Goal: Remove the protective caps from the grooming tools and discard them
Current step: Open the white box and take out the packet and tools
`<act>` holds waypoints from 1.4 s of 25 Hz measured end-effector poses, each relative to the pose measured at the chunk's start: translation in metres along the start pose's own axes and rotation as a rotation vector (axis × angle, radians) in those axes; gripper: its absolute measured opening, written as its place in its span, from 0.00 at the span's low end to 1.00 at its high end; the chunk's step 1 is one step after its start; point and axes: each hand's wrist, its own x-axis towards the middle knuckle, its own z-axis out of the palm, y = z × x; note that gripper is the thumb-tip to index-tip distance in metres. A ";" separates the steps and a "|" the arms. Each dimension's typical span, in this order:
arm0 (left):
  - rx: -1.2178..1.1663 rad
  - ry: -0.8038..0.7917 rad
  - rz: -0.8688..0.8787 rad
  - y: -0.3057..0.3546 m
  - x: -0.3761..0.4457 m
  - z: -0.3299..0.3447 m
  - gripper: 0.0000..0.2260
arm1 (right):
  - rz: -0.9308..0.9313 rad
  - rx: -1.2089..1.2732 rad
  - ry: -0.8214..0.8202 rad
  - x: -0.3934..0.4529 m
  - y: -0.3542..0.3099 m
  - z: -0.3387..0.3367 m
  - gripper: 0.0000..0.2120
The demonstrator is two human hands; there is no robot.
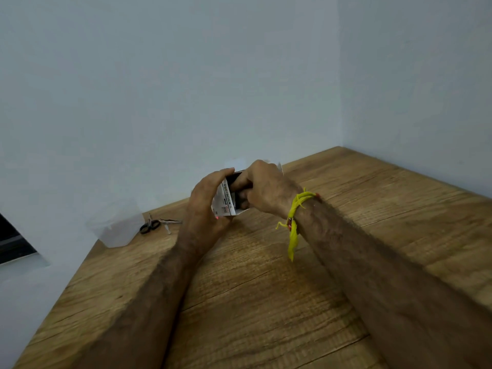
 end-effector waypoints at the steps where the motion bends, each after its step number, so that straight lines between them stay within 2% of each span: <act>1: 0.013 0.000 0.008 -0.001 0.000 0.001 0.35 | -0.029 -0.071 -0.004 -0.001 -0.001 0.002 0.18; 4: 0.041 -0.010 0.025 0.000 0.000 0.003 0.35 | -0.074 -0.304 0.041 -0.006 -0.004 0.007 0.11; 7: 0.056 -0.011 0.018 0.003 0.002 0.004 0.37 | -0.081 -0.406 0.088 -0.009 -0.006 0.006 0.08; 10: 0.069 -0.026 0.040 0.006 0.002 0.004 0.37 | -0.074 -0.425 0.072 -0.011 -0.006 0.007 0.09; 15: 0.134 -0.096 0.073 0.007 0.001 0.007 0.35 | -0.008 -0.473 -0.042 -0.007 0.000 0.015 0.16; 18: 0.082 -0.073 0.042 0.006 0.001 0.008 0.36 | -0.009 -0.328 0.017 -0.004 0.002 0.011 0.09; 21: -0.015 0.029 -0.058 0.002 0.000 0.003 0.39 | 0.000 -0.058 0.257 -0.006 -0.007 -0.008 0.03; 24: -0.073 0.130 -0.110 -0.002 -0.001 0.001 0.41 | -0.093 -0.004 0.413 -0.010 -0.018 -0.022 0.05; 27: -0.113 0.157 -0.148 0.000 -0.001 0.007 0.45 | -0.220 0.071 0.509 -0.013 -0.024 -0.021 0.07; 31: -0.202 0.140 -0.289 0.005 0.000 0.008 0.51 | -0.307 0.106 0.571 -0.009 -0.017 -0.021 0.10; 35: -0.004 0.084 -0.298 0.009 0.001 0.007 0.49 | -0.229 0.200 0.581 -0.008 -0.013 -0.022 0.10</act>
